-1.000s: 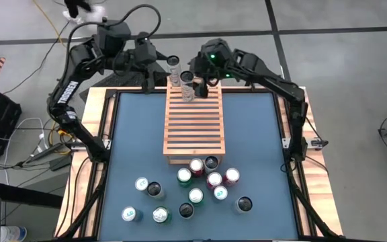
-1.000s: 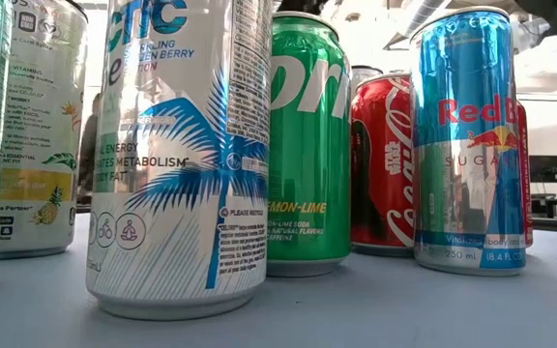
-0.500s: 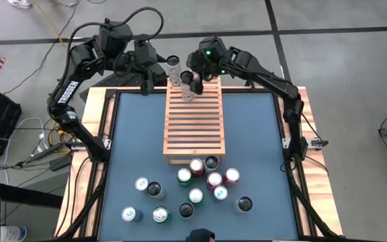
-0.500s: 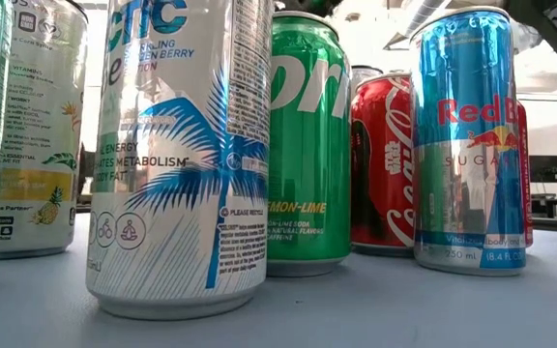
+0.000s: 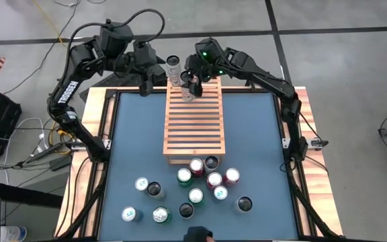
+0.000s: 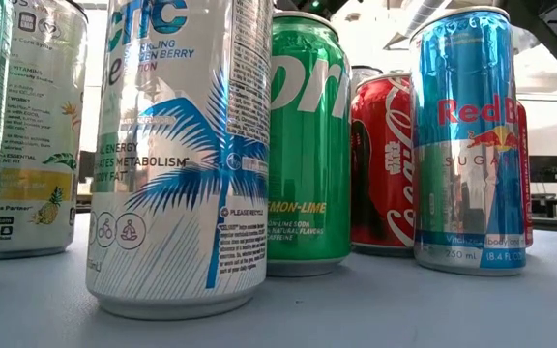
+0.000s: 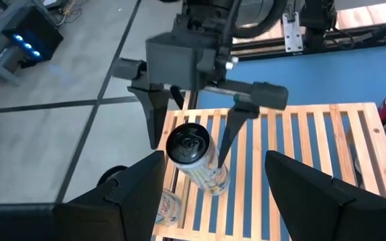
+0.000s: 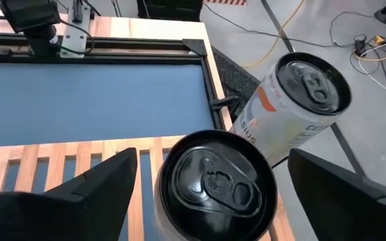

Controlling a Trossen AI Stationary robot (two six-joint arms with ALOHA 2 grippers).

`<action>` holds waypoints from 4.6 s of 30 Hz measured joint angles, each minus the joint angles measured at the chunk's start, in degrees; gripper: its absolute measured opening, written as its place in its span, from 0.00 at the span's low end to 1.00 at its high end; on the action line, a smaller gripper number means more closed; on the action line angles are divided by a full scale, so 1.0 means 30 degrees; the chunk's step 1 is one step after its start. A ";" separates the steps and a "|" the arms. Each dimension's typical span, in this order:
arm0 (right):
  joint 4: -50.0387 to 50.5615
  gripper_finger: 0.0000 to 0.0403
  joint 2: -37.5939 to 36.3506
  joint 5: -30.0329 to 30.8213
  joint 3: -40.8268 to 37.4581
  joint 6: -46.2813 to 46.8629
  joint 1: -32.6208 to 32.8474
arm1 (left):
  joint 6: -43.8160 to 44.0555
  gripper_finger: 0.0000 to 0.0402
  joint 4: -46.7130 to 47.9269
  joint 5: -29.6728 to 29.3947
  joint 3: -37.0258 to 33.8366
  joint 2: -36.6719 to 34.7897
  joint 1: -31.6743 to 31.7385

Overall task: Place canned beverage on shelf
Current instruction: Put the right white yellow soda can on the shelf aligned with the other white yellow soda can

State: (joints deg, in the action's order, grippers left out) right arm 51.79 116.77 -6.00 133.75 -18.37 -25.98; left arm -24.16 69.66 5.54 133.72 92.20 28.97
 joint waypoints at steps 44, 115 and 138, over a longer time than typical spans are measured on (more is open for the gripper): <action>0.0537 0.58 -0.0015 -0.5512 0.0138 -0.0671 -0.3584 | -0.1184 0.61 0.0633 -0.0291 0.0011 0.0007 0.0000; -0.0351 0.74 0.1807 -0.7634 0.0138 -0.5324 -0.4984 | 0.2093 0.61 -0.0050 -0.0285 0.0011 0.0007 -0.0004; -0.2109 0.76 0.0957 -0.7680 0.0393 -0.5111 -0.4698 | 0.2447 0.61 0.0065 -0.0109 0.0011 0.0007 -0.0003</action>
State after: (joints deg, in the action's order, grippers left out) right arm 45.47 119.64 -29.04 134.93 -33.70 -40.07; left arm -16.82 69.85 5.21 133.75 92.23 28.96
